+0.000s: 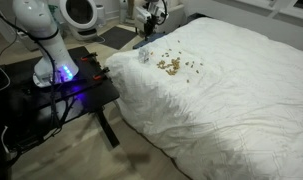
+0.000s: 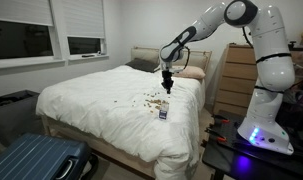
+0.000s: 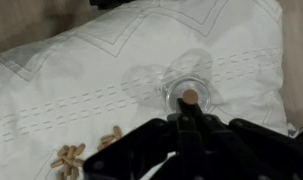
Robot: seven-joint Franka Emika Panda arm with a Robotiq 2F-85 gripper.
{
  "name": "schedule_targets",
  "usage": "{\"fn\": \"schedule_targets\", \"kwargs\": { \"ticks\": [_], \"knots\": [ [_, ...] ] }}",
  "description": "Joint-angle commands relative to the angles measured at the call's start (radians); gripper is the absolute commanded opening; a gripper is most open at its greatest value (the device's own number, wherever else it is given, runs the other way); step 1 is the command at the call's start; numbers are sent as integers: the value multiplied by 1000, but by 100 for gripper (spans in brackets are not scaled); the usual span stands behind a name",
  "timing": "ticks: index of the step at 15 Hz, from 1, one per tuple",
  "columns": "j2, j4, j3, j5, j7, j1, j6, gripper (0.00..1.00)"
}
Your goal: Pick some objects from the bed and put them in the clear bottle
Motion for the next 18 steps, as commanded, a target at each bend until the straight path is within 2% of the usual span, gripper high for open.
{"fn": "schedule_targets", "kwargs": {
  "ticks": [1, 7, 18],
  "knots": [
    [15, -35, 3, -38, -9, 18, 70, 1],
    [71, -67, 11, -71, -11, 29, 179, 1],
    [138, -75, 24, -85, -9, 55, 307, 1]
  ]
}}
